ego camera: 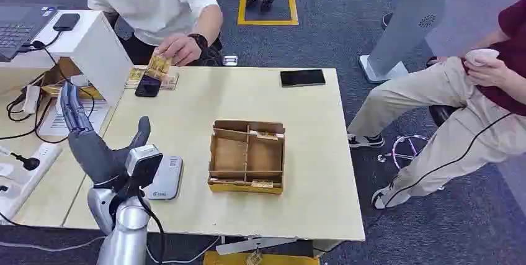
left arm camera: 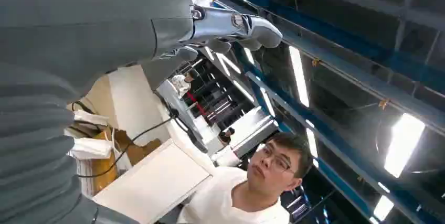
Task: Pass the card to the sensor for recognition and then transmit it.
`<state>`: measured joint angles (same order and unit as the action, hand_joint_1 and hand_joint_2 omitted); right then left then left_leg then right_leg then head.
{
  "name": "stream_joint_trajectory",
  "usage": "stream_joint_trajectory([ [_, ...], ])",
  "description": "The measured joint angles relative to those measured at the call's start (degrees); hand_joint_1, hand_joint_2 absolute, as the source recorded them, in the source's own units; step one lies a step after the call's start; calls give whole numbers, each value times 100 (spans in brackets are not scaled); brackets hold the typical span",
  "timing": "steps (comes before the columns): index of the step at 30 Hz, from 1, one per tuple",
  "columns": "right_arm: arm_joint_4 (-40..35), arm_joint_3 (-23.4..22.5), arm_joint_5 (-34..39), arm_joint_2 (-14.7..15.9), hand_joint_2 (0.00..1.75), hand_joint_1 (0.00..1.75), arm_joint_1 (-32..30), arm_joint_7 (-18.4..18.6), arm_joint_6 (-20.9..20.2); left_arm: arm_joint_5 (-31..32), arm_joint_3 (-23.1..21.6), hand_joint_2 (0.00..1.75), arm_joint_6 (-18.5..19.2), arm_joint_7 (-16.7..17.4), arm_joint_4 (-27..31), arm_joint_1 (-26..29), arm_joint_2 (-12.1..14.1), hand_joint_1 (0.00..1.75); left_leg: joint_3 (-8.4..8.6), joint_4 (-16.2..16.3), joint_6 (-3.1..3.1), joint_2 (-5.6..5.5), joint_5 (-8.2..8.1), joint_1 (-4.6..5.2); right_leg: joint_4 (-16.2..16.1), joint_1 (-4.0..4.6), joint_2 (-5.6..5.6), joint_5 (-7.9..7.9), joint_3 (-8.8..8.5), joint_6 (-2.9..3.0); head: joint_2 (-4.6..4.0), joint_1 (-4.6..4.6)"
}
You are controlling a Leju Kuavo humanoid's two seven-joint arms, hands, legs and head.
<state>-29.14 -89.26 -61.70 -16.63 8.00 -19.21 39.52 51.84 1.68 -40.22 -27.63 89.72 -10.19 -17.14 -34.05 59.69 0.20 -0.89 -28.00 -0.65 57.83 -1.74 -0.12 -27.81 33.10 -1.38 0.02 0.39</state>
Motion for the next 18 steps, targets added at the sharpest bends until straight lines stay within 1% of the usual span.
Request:
stream_joint_trajectory([
  [5, -52, 0, -2, -37, 175, 0, -3, -4, 0, -63, 26, 175, 0, -94, 41, 19, 0, 0, -1, 0, 0, 0, 0, 0, 0, 0, 0, 0, -1, 0, 0, 0],
  [9, -76, 0, 0, -50, 175, 0, -5, -4, 0, -44, 76, 175, 0, -94, 41, 34, 0, 0, 0, 0, 0, 0, 0, 0, 0, 0, 0, 0, -2, 0, 0, 0],
  [10, -76, 0, -11, -52, 175, 0, -7, -4, 0, 49, 92, 0, 0, -85, 44, 34, 0, 0, 0, 0, 0, 0, 0, 0, 0, 0, 0, 0, -2, 0, 0, 2],
  [11, -76, 0, -37, -52, 175, 0, -8, -15, 0, 186, 103, 175, 0, -43, 55, 35, 0, 0, 0, 0, 0, -1, 0, 0, 0, 0, -1, 0, -2, 0, 0, 0],
  [16, -57, 0, -186, -50, 175, 0, -4, -83, 0, 954, 232, 175, 0, 133, 59, 41, 0, 0, 2, 0, 0, 0, 0, 0, 0, 0, 1, 0, 0, 0, 0, 0],
  [18, -37, 0, -208, -50, 175, 0, 1, -125, 0, 1113, 275, 175, 0, 153, 57, 46, 0, 0, 4, 0, 0, 2, 0, 0, 0, 0, 2, 0, 0, 0, 0, 2],
])
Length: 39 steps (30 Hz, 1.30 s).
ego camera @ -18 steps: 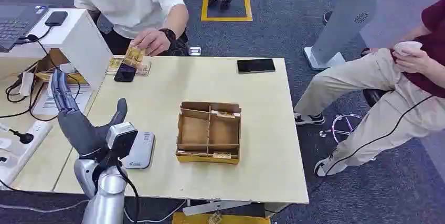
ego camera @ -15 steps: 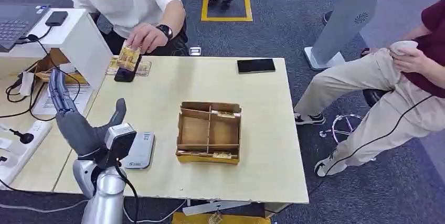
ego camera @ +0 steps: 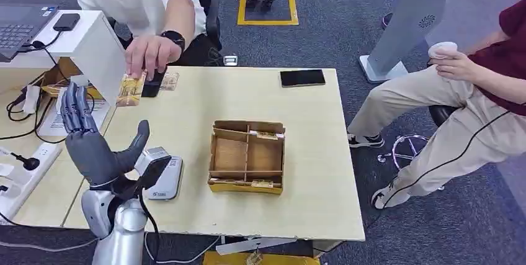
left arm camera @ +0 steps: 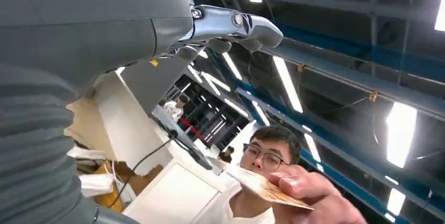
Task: Pass the card to the sensor for recognition and then transmit it.
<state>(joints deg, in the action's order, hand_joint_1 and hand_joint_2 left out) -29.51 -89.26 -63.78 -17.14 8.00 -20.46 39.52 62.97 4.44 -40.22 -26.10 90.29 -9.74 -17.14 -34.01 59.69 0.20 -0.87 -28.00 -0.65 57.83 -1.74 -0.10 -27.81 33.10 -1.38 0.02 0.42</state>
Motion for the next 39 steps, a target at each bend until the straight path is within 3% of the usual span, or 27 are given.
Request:
stream_joint_trajectory([
  [4, 61, 0, -89, 20, 175, 0, 5, -30, 0, 694, 61, 175, 0, 161, -44, 0, 6, 0, 1, 0, 0, 2, 0, 0, 0, 0, 2, 0, 0, 0, 0, -2],
  [12, 199, 0, -155, 72, 175, 0, 10, -94, 0, 1331, 140, 175, 0, 365, -179, -76, 0, 0, 2, 0, 0, 2, 0, 0, 0, 0, 2, 0, 0, 0, 0, 0],
  [13, 207, 0, -157, 74, 175, 0, 15, -103, 0, 1361, 140, 175, 0, 409, -203, -101, -2, 12, 3, 0, 0, 3, 0, 0, 0, 0, 3, 0, 1, 0, 0, -2],
  [14, 223, 0, -160, 79, 175, 0, 19, -103, 0, 1379, 142, 175, 0, 441, -238, -133, -4, 12, 3, 0, 0, 3, 0, 0, 0, 0, 3, 0, 1, 0, -2, 0],
  [15, 232, 0, -164, 83, 175, 0, 21, -103, 0, 1388, 142, 175, 0, 485, -288, -176, -7, 141, 3, 0, 0, 3, 0, 0, 0, 0, 3, 0, 1, 0, 0, -2],
  [16, 240, 2, -170, 85, 175, 0, 25, -103, 0, 1374, 142, 175, 0, 527, -348, -236, -9, 175, 3, 0, 0, 2, 0, 0, 0, 0, 2, 0, 1, 0, 0, 0],
  [27, 291, 0, -179, 114, 175, 0, 40, -103, 0, 1226, 144, 175, 0, 640, -785, -519, -79, 175, 3, 0, 0, 3, 0, 0, 0, 0, 5, 0, 2, 0, 0, -2],
  [39, 323, 0, -179, 122, 175, 0, 44, -103, 0, 987, 144, 175, 0, 546, -813, -528, -83, 175, 3, 0, 0, 3, 0, 0, 0, 0, 5, 0, 1, 0, 0, -2],
])
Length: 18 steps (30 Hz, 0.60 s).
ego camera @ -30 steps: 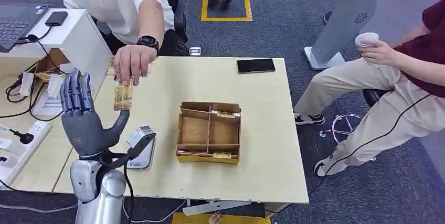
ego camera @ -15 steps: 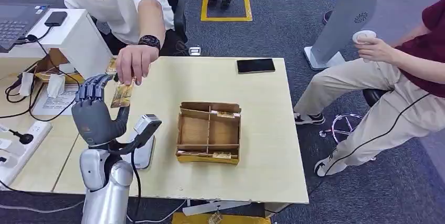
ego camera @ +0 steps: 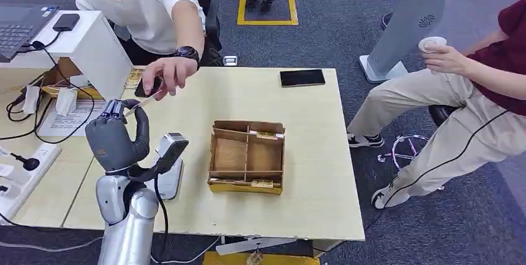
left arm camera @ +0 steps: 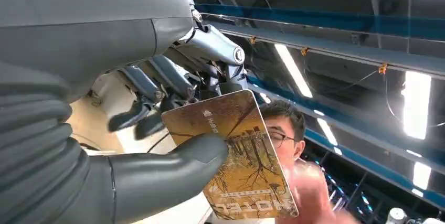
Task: Pass the card to the sensor for recognition and then transmit it.
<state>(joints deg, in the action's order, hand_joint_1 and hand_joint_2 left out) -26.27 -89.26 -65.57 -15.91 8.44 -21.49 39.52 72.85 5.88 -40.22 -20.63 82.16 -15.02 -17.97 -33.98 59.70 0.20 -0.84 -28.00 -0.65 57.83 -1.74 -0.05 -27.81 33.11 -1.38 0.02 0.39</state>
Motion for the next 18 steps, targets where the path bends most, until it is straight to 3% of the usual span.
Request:
stream_joint_trajectory([
  [18, 9, 0, -9, 15, 175, 0, 2, 0, 0, -85, 0, 175, 0, -61, 0, 0, 0, 175, 0, 0, 0, 0, 0, 0, 0, 0, 0, 0, -1, 0, 0, 0],
])
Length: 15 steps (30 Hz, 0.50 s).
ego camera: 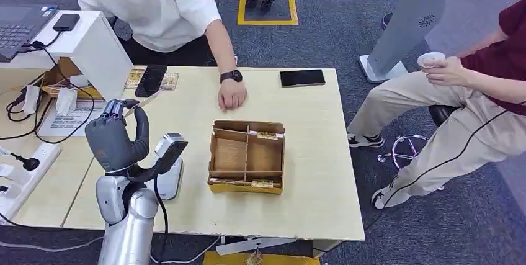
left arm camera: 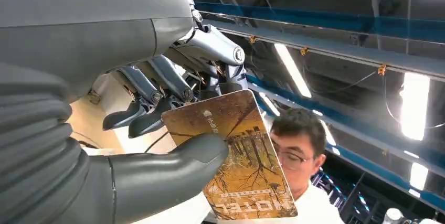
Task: Pass the card to the sensor for recognition and then transmit it.
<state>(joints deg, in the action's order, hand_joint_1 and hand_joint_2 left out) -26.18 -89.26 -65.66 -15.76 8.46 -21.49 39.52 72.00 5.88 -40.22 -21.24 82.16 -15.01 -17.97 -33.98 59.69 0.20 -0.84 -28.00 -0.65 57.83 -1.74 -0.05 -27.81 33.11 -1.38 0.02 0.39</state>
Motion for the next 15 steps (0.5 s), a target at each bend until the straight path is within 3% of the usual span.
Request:
stream_joint_trajectory([
  [9, 44, 0, 61, 22, 175, 0, 0, 2, 0, 464, 26, 175, 0, 116, -37, 10, 0, 175, -1, 0, 0, -1, 0, 0, 0, 0, -1, 0, -1, 0, 0, 0],
  [15, 55, 2, 175, 28, 175, 0, -5, 11, 0, 429, 227, 175, 0, 77, -31, 61, 2, 175, -4, -1, 0, -1, 0, 0, 1, 0, -2, 0, -1, 0, 0, 0],
])
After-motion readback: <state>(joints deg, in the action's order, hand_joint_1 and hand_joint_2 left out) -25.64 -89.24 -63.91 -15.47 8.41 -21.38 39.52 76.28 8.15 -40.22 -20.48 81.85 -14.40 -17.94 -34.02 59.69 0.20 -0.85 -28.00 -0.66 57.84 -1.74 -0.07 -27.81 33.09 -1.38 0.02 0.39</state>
